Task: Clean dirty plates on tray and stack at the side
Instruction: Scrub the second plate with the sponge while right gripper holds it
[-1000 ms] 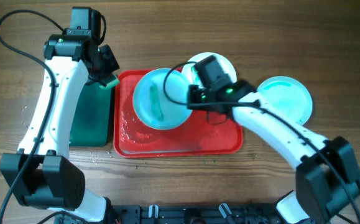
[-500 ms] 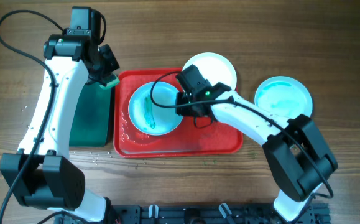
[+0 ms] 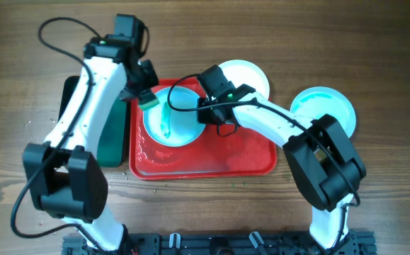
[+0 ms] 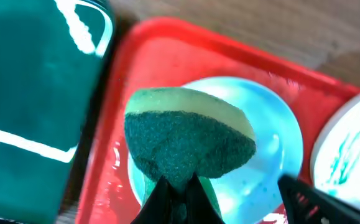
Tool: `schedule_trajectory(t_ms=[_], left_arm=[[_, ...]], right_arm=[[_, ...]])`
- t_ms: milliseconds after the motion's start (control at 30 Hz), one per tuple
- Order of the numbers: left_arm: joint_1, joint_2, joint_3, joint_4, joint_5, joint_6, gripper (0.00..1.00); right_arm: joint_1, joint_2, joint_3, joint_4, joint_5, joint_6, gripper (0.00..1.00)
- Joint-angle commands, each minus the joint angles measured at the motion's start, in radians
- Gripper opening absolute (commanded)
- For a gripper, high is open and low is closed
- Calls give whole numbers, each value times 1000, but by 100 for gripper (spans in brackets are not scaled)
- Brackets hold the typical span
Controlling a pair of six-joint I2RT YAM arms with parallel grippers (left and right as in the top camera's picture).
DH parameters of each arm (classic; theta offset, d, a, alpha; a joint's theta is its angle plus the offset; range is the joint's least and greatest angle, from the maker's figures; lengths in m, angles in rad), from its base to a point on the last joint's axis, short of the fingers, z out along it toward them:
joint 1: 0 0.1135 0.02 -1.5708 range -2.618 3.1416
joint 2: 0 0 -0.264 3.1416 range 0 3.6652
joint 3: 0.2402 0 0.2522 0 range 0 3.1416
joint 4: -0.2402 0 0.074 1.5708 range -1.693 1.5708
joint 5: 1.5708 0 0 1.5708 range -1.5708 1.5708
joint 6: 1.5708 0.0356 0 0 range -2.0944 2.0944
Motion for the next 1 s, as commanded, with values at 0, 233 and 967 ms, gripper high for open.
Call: schedule_trajectory(t_ms=[0, 233, 967], left_arm=[[-56, 15, -111, 36, 24, -5, 4], [-66, 15, -481, 533, 27, 127, 4], [-66, 15, -536, 637, -294, 43, 4]], right_arm=[[-10, 29, 19, 6, -61, -12, 4], [-12, 29, 19, 12, -98, -41, 4], [-12, 29, 19, 13, -98, -42, 4]])
